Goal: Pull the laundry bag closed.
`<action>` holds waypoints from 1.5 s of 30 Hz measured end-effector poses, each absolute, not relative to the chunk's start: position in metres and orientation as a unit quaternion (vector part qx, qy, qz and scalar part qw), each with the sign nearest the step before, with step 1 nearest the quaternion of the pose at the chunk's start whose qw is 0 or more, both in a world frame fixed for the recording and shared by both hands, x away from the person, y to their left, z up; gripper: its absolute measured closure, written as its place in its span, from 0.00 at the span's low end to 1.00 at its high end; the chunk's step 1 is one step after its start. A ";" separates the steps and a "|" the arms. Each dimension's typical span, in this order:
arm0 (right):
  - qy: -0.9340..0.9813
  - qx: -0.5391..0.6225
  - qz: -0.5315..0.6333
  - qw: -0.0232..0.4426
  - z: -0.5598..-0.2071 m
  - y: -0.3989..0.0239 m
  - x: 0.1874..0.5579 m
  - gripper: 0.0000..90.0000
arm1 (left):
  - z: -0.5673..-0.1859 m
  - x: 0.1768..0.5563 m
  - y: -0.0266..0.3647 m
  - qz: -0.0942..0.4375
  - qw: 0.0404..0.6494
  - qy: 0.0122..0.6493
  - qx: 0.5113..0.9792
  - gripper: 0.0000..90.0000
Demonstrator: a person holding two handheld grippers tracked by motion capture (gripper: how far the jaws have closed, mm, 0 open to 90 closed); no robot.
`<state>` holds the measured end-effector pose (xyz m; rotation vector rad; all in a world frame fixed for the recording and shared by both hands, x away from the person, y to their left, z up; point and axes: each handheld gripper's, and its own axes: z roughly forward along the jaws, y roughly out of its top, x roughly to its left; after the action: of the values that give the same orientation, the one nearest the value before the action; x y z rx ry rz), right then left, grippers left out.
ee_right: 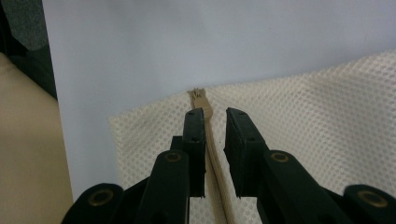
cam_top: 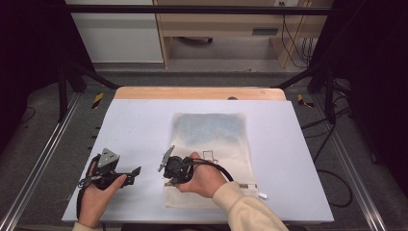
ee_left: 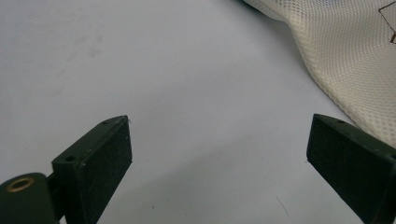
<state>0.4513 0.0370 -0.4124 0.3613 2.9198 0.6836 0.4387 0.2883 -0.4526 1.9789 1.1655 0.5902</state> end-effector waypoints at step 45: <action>0.971 0.119 0.207 0.028 -0.437 0.059 0.461 0.87 | -0.453 0.439 0.284 0.224 0.362 0.443 0.789 0.10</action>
<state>0.4607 0.0590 -0.4367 0.3684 2.9959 0.6390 0.4391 0.2838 -0.4529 2.0328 1.1417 0.5764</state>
